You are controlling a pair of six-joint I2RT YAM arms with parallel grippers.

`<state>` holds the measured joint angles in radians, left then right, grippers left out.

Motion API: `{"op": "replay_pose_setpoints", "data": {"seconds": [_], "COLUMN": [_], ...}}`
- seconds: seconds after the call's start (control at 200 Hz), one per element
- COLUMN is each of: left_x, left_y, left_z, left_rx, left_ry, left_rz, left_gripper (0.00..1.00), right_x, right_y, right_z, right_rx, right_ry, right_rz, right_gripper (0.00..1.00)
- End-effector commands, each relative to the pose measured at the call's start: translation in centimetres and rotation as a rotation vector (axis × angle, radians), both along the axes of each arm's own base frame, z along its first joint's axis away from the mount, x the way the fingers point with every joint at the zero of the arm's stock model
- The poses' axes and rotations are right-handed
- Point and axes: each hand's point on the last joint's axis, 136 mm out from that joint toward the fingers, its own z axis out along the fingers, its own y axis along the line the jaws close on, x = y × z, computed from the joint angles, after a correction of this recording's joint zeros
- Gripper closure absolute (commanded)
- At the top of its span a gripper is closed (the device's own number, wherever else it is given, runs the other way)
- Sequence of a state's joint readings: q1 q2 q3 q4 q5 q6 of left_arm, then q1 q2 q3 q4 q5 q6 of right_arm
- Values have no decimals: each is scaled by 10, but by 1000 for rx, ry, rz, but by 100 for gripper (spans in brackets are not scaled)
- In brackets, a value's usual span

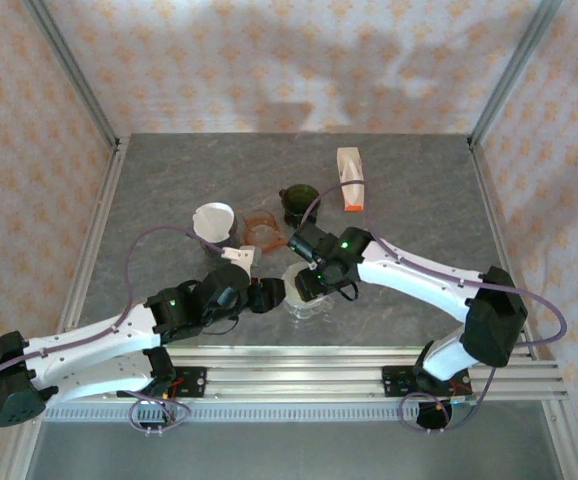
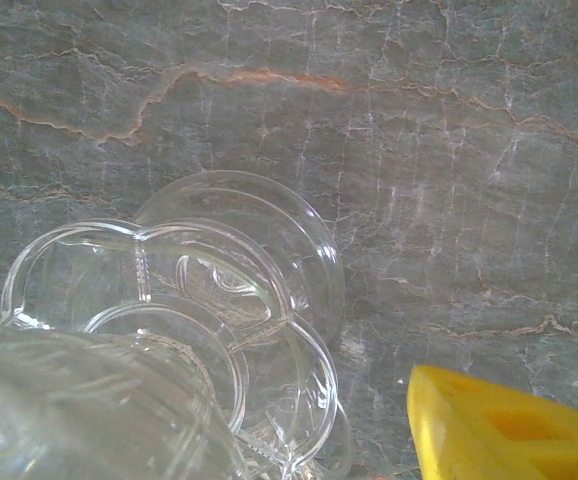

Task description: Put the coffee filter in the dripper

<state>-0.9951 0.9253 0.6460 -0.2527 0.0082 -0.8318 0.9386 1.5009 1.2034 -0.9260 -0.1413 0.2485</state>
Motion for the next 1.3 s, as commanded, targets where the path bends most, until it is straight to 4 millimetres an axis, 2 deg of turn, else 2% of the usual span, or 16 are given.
{"op": "replay_pose_setpoints", "data": {"seconds": [0.0, 0.245, 0.545, 0.916, 1.296], "left_x": [0, 2, 2, 2, 1], "left_y": [1, 2, 1, -1, -1], "left_z": [1, 10, 6, 1, 0], "left_rx": [-13, -48, -44, -30, -30], "left_ry": [-9, -42, -35, -20, -16], "left_rz": [7, 16, 20, 11, 10], "left_gripper": [43, 32, 28, 44, 47], "right_x": [4, 5, 5, 6, 11], "right_y": [-9, -10, -9, -8, -10], "right_z": [-6, -6, -6, 0, 26], "right_rx": [-39, -47, -43, -33, 10], "right_ry": [-19, -28, -28, -43, -105], "right_rz": [-4, -4, -4, -9, -40], "right_gripper": [38, 38, 38, 38, 38]}}
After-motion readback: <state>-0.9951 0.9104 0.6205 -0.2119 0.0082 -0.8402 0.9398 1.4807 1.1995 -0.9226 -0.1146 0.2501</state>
